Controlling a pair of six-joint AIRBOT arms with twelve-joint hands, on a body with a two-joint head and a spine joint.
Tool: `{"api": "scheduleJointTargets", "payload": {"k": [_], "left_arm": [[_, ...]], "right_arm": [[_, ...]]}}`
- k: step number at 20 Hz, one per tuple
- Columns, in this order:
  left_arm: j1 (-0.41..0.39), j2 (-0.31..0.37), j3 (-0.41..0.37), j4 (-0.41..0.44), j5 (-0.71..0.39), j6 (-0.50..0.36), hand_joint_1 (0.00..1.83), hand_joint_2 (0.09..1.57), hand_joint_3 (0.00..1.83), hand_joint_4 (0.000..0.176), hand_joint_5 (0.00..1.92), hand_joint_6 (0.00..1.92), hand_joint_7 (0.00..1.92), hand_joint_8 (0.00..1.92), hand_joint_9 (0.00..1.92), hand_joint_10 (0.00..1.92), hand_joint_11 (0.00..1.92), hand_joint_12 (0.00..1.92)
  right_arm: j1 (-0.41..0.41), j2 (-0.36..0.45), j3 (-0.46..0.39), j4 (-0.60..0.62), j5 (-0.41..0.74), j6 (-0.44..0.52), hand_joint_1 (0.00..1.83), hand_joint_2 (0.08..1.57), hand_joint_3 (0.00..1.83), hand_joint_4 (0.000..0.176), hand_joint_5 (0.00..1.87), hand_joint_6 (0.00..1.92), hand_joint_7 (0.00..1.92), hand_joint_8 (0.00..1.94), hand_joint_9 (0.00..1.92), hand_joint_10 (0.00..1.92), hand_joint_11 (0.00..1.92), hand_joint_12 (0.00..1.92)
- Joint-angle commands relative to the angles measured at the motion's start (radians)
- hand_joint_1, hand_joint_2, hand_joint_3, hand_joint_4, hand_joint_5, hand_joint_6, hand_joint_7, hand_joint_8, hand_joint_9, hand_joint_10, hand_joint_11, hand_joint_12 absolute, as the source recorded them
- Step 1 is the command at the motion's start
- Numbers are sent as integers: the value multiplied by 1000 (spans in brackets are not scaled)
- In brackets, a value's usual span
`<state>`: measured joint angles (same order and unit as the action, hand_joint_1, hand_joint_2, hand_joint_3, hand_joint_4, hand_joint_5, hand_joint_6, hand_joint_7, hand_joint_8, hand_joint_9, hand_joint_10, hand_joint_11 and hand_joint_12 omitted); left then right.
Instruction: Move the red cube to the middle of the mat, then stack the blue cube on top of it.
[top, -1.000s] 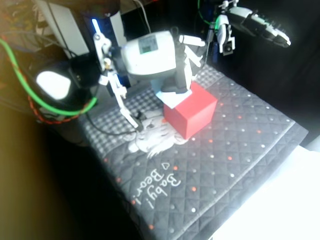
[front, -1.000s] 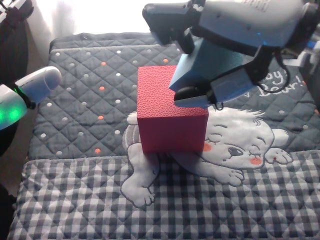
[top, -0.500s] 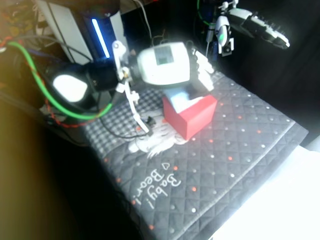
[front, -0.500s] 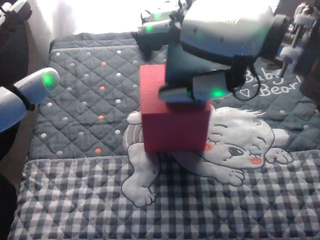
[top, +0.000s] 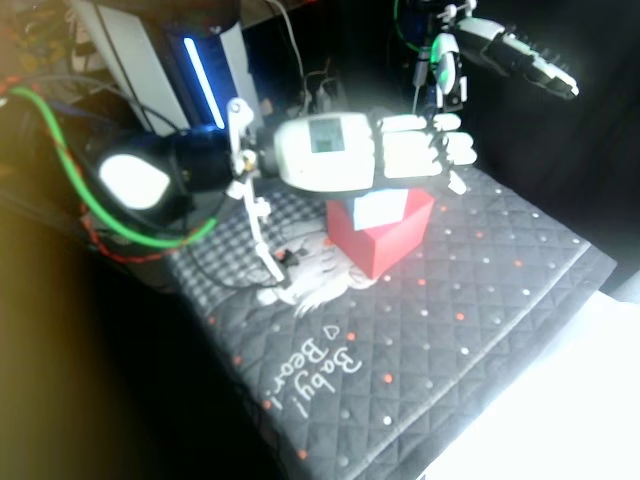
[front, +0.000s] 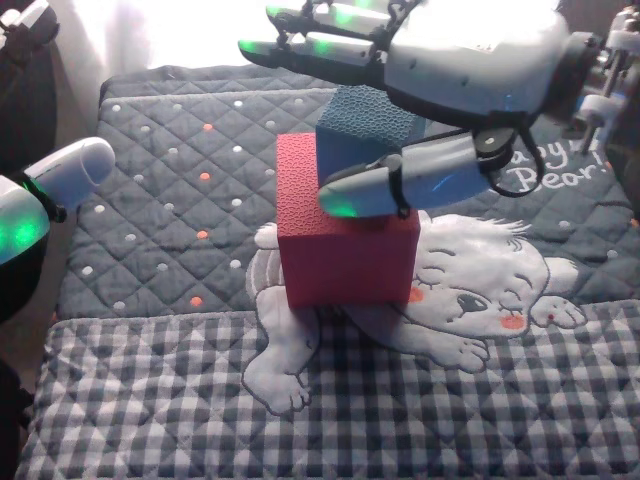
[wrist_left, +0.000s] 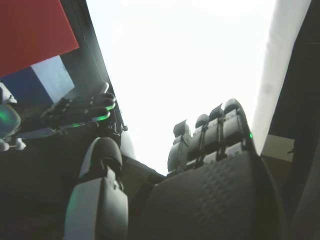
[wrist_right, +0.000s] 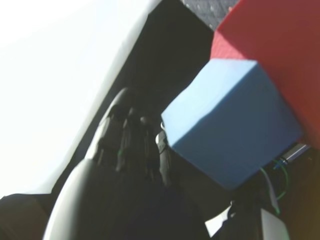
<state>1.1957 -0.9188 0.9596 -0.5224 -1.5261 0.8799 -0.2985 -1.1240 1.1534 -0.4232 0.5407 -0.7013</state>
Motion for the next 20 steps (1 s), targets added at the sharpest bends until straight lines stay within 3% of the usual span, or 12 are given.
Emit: {"api": "scheduleJointTargets", "payload": {"k": [1, 2, 3, 5, 7, 10, 11, 12, 13, 16, 18, 20], "left_arm": [[-2, -1, 2, 14, -128, -8, 393, 1177, 7, 68, 104, 0, 25, 1, 0, 0, 0, 0], [-1, -1, 1, 15, -130, -8, 375, 1165, 1, 85, 100, 0, 22, 0, 0, 0, 0, 0], [0, -1, -2, 16, -134, -8, 389, 1167, 2, 68, 100, 0, 17, 0, 0, 0, 0, 0], [6, 0, -7, 17, -150, -8, 409, 1177, 5, 66, 90, 0, 13, 0, 0, 0, 0, 0], [18, 3, -11, 16, -168, -8, 374, 1177, 5, 61, 81, 0, 5, 1, 0, 0, 0, 0], [26, 10, -17, 16, -183, -12, 449, 1186, 5, 63, 43, 0, 1, 0, 0, 0, 0, 0], [28, 12, -18, 18, -189, -13, 449, 1177, 0, 77, 19, 0, 0, 0, 0, 0, 0, 0], [29, 13, -19, 21, -191, -15, 420, 1152, 0, 109, 3, 0, 0, 0, 0, 0, 0, 0], [29, 14, -19, 26, -190, -18, 411, 1138, 0, 126, 0, 0, 0, 0, 0, 0, 0, 0], [29, 21, -19, 50, -191, -24, 408, 1114, 0, 157, 0, 0, 0, 0, 0, 0, 0, 0], [27, 31, -20, 63, -202, -29, 410, 1098, 0, 121, 0, 0, 0, 0, 0, 0, 0, 0], [25, 48, -24, 77, -206, -36, 399, 1077, 0, 137, 0, 0, 0, 0, 0, 0, 0, 0]], "right_arm": [[8, 15, -8, 23, 127, 1, 221, 997, 0, 131, 0, 0, 0, 0, 0, 0, 0, 19], [8, 38, -21, 23, 143, 1, 185, 1009, 2, 126, 0, 0, 0, 0, 0, 0, 0, 3], [6, 78, -45, 23, 171, 1, 200, 1024, 8, 87, 0, 0, 0, 0, 0, 0, 0, 0], [-5, 158, -88, 23, 223, 1, 260, 1003, 0, 79, 0, 0, 0, 0, 0, 0, 0, 0], [-40, 242, -125, 40, 259, 1, 277, 1043, 14, 36, 0, 0, 0, 0, 0, 0, 0, 0], [-100, 342, -168, 82, 269, -19, 284, 1116, 37, 1, 0, 0, 0, 0, 0, 0, 0, 0], [-127, 371, -189, 125, 273, -70, 281, 1125, 37, 11, 0, 0, 0, 0, 0, 0, 0, 0], [-152, 395, -208, 173, 280, -131, 261, 1135, 37, 5, 0, 0, 0, 0, 0, 0, 0, 0], [-173, 414, -222, 208, 287, -173, 269, 1123, 28, 26, 0, 0, 0, 0, 0, 0, 0, 0], [-242, 455, -246, 278, 314, -207, 371, 1162, 34, 50, 0, 0, 0, 0, 0, 0, 0, 0], [-278, 478, -262, 340, 345, -246, 416, 1128, 11, 64, 0, 0, 0, 0, 0, 0, 0, 0], [-314, 518, -315, 422, 438, -382, 504, 1120, 5, 76, 0, 0, 0, 0, 0, 0, 0, 0]]}}
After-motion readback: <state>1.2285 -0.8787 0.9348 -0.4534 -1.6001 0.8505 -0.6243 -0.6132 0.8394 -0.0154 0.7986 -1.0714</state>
